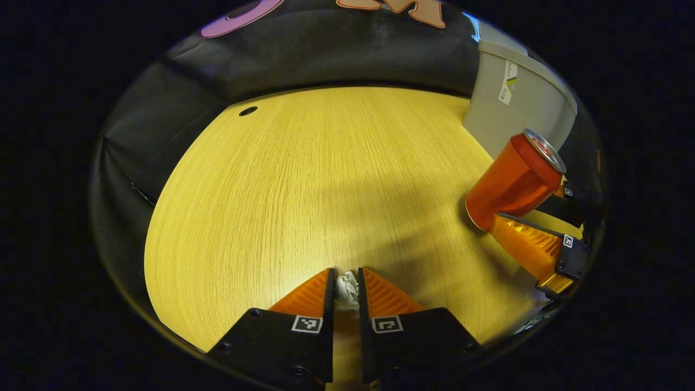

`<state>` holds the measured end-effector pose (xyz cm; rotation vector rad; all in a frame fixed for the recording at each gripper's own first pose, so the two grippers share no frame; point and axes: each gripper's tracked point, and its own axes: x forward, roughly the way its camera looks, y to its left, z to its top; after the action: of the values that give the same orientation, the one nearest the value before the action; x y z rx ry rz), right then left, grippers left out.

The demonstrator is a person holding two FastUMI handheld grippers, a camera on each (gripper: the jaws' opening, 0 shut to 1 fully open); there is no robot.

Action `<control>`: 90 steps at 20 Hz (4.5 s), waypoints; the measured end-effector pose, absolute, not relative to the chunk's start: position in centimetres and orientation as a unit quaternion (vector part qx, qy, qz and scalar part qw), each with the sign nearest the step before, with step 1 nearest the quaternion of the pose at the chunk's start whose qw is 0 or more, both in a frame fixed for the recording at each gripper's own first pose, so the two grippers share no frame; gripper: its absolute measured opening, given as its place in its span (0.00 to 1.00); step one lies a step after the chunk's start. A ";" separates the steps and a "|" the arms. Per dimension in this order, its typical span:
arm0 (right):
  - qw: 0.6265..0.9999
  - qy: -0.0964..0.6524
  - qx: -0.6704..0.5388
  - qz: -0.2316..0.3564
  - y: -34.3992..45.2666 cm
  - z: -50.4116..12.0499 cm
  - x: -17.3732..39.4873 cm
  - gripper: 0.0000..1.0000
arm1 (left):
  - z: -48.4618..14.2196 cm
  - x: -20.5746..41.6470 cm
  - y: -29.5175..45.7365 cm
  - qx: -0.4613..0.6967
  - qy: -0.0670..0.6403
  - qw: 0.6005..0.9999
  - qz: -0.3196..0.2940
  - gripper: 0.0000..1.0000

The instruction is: Press the lid of the desktop garbage bin to open it, pick up the crumpled paper on the desktop and throw it into the bin, then pick up the pop can on the desktop and drop it into the bin, and finally close the garbage bin lid.

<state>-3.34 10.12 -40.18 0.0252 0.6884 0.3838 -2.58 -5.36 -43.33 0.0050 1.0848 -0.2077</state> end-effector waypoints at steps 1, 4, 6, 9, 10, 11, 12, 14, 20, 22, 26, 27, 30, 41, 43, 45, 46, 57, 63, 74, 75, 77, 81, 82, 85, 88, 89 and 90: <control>0.923 0.335 0.013 0.186 10.0 -40.1 -3.6 0.83 | -43.2 -2.5 -5.5 0.000 0.512 0.853 -0.098 0.19; 0.925 0.333 0.014 0.181 9.1 -39.6 -4.0 0.83 | -42.7 -2.4 -6.0 -0.002 0.507 0.856 -0.105 0.16; 0.926 0.333 0.014 0.175 8.4 -39.2 -4.5 0.83 | -42.2 -2.1 -6.7 -0.001 0.498 0.861 -0.107 0.16; 0.928 0.332 0.018 0.167 7.3 -38.6 -5.5 0.83 | -41.2 -1.8 -7.0 0.003 0.485 0.868 -0.109 0.16; 0.929 0.332 0.018 0.162 6.6 -38.5 -5.7 0.84 | -40.9 -1.7 -7.3 0.005 0.480 0.870 -0.110 0.16; 0.930 0.331 0.019 0.159 6.2 -38.3 -6.0 0.83 | -40.5 -1.4 -7.6 0.006 0.476 0.872 -0.111 0.16; 0.930 0.332 0.019 0.153 5.5 -38.1 -6.2 0.84 | -40.2 -1.4 -7.8 0.009 0.471 0.875 -0.112 0.16; 0.932 0.333 0.022 0.143 4.3 -38.0 -6.7 0.84 | -39.3 -1.2 -8.3 0.010 0.461 0.880 -0.115 0.16; 0.935 0.334 0.033 0.110 0.2 -37.4 -8.5 0.83 | -36.1 -0.3 -10.1 0.025 0.427 0.894 -0.131 0.17; 0.937 0.333 0.037 0.099 -1.4 -37.4 -9.0 0.83 | -34.7 0.1 -10.5 0.033 0.410 0.901 -0.137 0.16; 0.939 0.332 0.044 0.076 -4.0 -36.9 -9.9 0.83 | -31.7 1.1 -12.3 0.015 0.383 0.911 -0.151 0.16; 0.939 0.332 0.046 0.072 -4.6 -36.8 -10.1 0.83 | -30.9 1.6 -13.2 0.012 0.375 0.914 -0.154 0.16; 0.941 0.330 0.049 0.061 -6.4 -36.5 -10.3 0.83 | -28.7 2.7 -14.8 0.007 0.349 0.922 -0.167 0.16; 0.941 0.332 0.061 0.026 -11.0 -36.5 -12.2 0.83 | -20.1 6.2 -21.3 -0.002 0.267 0.938 -0.223 0.16; 0.941 0.333 0.063 0.021 -11.6 -36.6 -12.6 0.82 | -18.6 6.9 -22.6 -0.002 0.252 0.939 -0.234 0.16; 0.940 0.334 0.065 0.016 -12.2 -36.7 -12.8 0.82 | -17.3 7.6 -23.8 -0.002 0.238 0.940 -0.244 0.16; 0.940 0.334 0.064 0.012 -12.6 -36.7 -12.8 0.83 | -16.7 7.9 -24.4 -0.001 0.230 0.941 -0.249 0.16; 0.937 0.342 0.073 -0.024 -15.5 -37.6 -13.7 0.83 | -11.3 11.0 -30.8 0.002 0.163 0.939 -0.302 0.16; 0.934 0.346 0.077 -0.042 -16.9 -38.0 -14.2 0.82 | -10.6 11.9 -33.7 0.005 0.148 0.934 -0.324 0.15; 0.930 0.352 0.085 -0.065 -18.3 -38.4 -14.8 0.83 | -11.4 12.9 -36.8 -0.002 0.150 0.926 -0.348 0.16; 0.929 0.353 0.085 -0.068 -18.5 -38.3 -14.9 0.83 | -11.5 13.0 -37.1 -0.003 0.150 0.925 -0.350 0.16; 0.929 0.352 0.088 -0.071 -18.7 -38.2 -14.8 0.83 | -12.0 12.9 -37.7 -0.003 0.155 0.922 -0.356 0.16; 0.933 0.339 0.094 -0.078 -19.3 -36.6 -14.6 0.82 | -12.8 12.9 -38.1 0.007 0.158 0.921 -0.357 0.29; 0.935 0.334 0.095 -0.078 -19.6 -36.0 -14.2 0.82 | -13.1 12.6 -38.1 0.007 0.161 0.919 -0.360 0.33; 0.940 0.317 0.095 -0.079 -20.0 -34.2 -12.6 0.83 | -13.4 12.5 -38.0 0.007 0.166 0.917 -0.363 0.46; 0.948 0.294 0.092 -0.079 -20.8 -31.7 -10.8 0.83 | -13.2 12.4 -37.5 0.008 0.161 0.919 -0.361 0.66; 0.951 0.285 0.090 -0.077 -21.1 -30.6 -10.6 0.81 | -13.1 12.3 -37.2 0.007 0.160 0.919 -0.359 0.69; 0.954 0.277 0.086 -0.077 -21.4 -29.6 -10.0 0.83 | -13.0 12.2 -36.9 0.004 0.158 0.921 -0.357 0.75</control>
<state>-9.98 -21.40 -29.59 0.1756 0.5629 -0.1569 12.18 -36.93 -12.97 0.0088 0.3242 -0.7334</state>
